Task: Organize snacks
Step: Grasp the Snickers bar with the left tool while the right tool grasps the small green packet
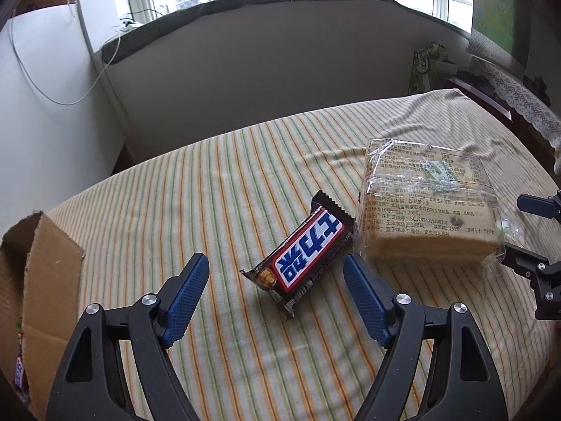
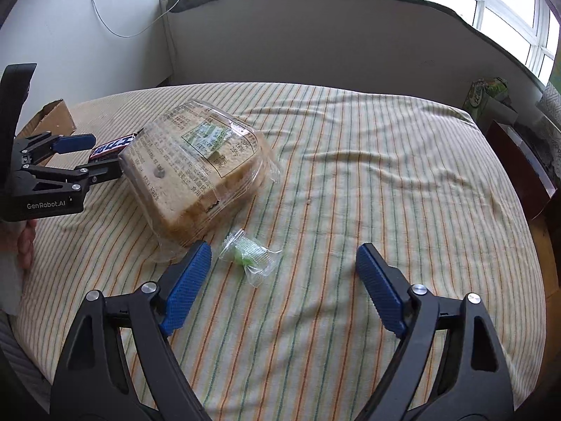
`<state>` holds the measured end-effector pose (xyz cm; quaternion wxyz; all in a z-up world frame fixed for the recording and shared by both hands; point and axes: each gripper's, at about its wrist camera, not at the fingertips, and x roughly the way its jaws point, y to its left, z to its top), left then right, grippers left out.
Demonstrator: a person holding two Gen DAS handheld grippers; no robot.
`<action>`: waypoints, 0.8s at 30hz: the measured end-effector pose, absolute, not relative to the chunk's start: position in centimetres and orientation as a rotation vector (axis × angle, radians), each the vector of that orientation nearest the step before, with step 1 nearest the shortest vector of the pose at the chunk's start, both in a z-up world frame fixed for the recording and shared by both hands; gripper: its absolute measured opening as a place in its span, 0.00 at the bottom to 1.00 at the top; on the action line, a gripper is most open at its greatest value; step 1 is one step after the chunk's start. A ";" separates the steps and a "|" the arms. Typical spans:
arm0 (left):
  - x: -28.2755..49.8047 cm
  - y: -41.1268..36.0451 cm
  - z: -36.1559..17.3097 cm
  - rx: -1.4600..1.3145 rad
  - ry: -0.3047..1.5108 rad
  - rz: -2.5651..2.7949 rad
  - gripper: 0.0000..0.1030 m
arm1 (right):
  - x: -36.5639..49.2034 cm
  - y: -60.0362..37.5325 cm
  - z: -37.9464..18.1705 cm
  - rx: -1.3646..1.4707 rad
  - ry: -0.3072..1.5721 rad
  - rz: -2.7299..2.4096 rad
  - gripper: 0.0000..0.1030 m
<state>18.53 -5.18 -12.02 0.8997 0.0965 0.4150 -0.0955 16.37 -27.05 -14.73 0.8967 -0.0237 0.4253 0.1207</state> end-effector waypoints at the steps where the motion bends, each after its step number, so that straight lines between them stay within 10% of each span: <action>1: 18.8 -5.3 -12.2 0.201 0.863 -0.203 0.77 | 16.4 -27.2 -14.7 -0.042 0.879 0.253 0.58; 5: 19.4 -5.5 -12.7 0.192 0.882 -0.229 0.75 | 16.3 -27.8 -14.7 -0.026 0.871 0.250 0.30; 11: 18.5 -5.9 -12.5 0.180 0.878 -0.291 0.27 | 16.0 -28.4 -14.7 0.005 0.853 0.262 0.27; 24: 18.2 -4.6 -12.4 0.095 0.881 -0.296 0.26 | 15.8 -29.3 -14.8 0.068 0.831 0.265 0.26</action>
